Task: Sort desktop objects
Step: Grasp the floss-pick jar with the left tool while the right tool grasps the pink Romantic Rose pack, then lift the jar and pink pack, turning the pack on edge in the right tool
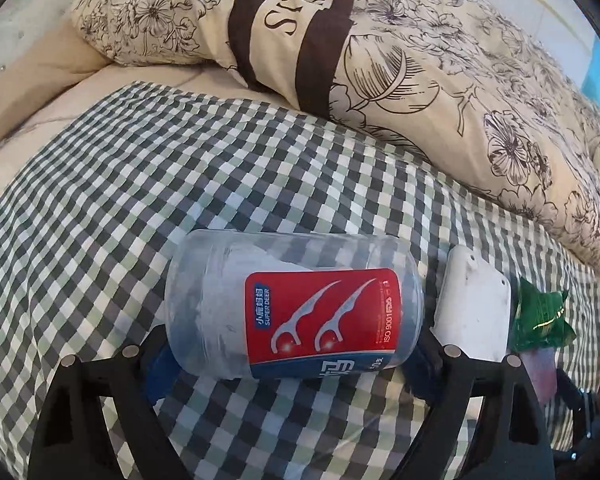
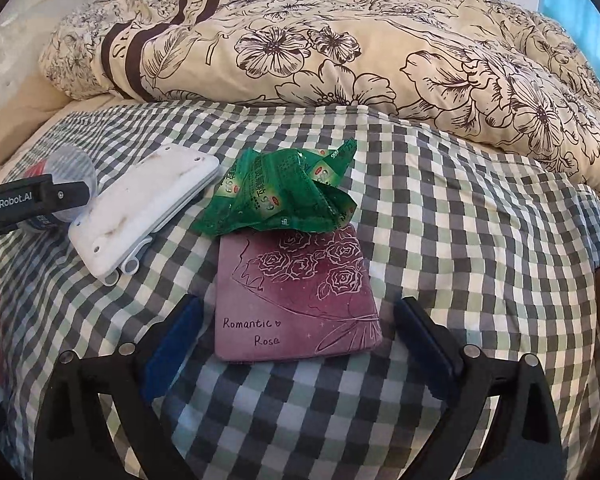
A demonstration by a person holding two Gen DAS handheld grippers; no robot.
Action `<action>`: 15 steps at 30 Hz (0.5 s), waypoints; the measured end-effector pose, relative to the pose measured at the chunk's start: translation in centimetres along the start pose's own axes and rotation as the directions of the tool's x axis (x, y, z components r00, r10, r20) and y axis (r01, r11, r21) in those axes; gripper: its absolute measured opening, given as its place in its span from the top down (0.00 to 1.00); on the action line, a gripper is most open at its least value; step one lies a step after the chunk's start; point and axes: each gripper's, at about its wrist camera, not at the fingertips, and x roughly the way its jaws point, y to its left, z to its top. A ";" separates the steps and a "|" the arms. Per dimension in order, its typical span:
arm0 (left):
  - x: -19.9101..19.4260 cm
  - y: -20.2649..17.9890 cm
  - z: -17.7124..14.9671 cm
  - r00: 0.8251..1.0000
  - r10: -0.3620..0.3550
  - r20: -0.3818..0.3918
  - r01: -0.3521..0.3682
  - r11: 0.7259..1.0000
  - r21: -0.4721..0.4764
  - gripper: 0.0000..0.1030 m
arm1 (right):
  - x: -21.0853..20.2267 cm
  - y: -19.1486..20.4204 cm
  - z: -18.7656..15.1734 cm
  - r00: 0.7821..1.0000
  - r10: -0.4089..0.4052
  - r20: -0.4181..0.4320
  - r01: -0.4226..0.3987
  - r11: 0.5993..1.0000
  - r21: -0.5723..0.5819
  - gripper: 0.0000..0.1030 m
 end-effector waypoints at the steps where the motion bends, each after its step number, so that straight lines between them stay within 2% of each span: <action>1: -0.1 0.0 -0.2 1.000 -0.001 0.002 0.001 1.000 0.013 0.11 | -0.2 -0.1 0.0 1.000 0.000 0.009 0.000 1.000 0.004 0.22; 3: -0.9 0.3 -0.8 1.000 -0.010 0.018 0.009 1.000 0.028 0.12 | -0.8 -0.1 -0.1 1.000 0.011 0.019 -0.011 1.000 -0.002 0.29; 7: -3.4 1.0 -2.1 0.999 -0.002 0.050 -0.001 0.998 0.064 0.13 | -2.0 -0.1 -0.6 1.000 0.018 0.010 -0.018 1.000 -0.017 0.30; 15: -12.0 1.7 -6.5 0.984 -0.020 0.177 -0.006 0.989 0.149 0.13 | -8.5 0.7 -4.8 0.998 0.063 0.002 -0.063 0.996 -0.067 0.31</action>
